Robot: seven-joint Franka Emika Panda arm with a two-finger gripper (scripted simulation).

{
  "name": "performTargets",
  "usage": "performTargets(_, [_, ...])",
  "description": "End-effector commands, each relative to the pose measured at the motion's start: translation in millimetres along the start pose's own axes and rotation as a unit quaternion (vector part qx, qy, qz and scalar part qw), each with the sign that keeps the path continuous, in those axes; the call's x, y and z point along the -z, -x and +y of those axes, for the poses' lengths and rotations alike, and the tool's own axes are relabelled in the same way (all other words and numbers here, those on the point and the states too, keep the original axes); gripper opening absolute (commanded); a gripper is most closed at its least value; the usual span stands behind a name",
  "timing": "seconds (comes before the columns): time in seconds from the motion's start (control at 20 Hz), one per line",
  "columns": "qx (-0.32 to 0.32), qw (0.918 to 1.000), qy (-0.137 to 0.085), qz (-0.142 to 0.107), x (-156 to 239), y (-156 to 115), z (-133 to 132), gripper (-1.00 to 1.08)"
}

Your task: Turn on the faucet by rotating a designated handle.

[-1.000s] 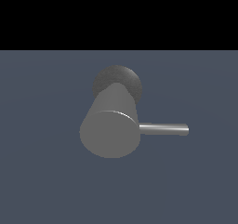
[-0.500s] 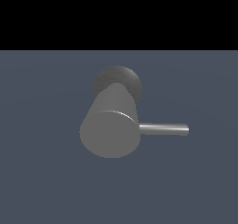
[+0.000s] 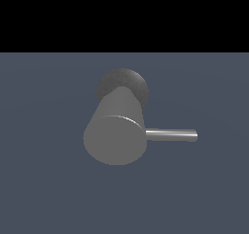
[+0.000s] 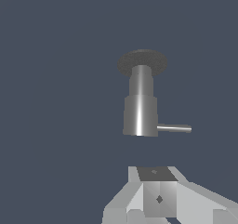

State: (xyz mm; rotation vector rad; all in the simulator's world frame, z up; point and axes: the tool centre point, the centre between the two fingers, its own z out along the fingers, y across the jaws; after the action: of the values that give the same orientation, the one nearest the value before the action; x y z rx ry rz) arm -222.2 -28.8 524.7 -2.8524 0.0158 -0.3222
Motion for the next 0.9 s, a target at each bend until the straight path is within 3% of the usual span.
performTargets(0.0, [-0.004, 0.9989, -0.040, 0.023, 8.3, -2.0, 3.9, -1.00])
performTargets(0.2, [-0.014, 0.9912, -0.114, 0.067, 24.5, -5.8, 13.4, -1.00])
performTargets(0.4, [-0.025, 0.9756, -0.187, 0.113, 41.5, -9.3, 26.3, -1.00])
performTargets(0.6, [-0.040, 0.9523, -0.258, 0.158, 58.1, -12.3, 43.2, -1.00])
performTargets(0.85, [-0.064, 0.9129, -0.342, 0.214, 76.6, -15.1, 70.0, -1.00])
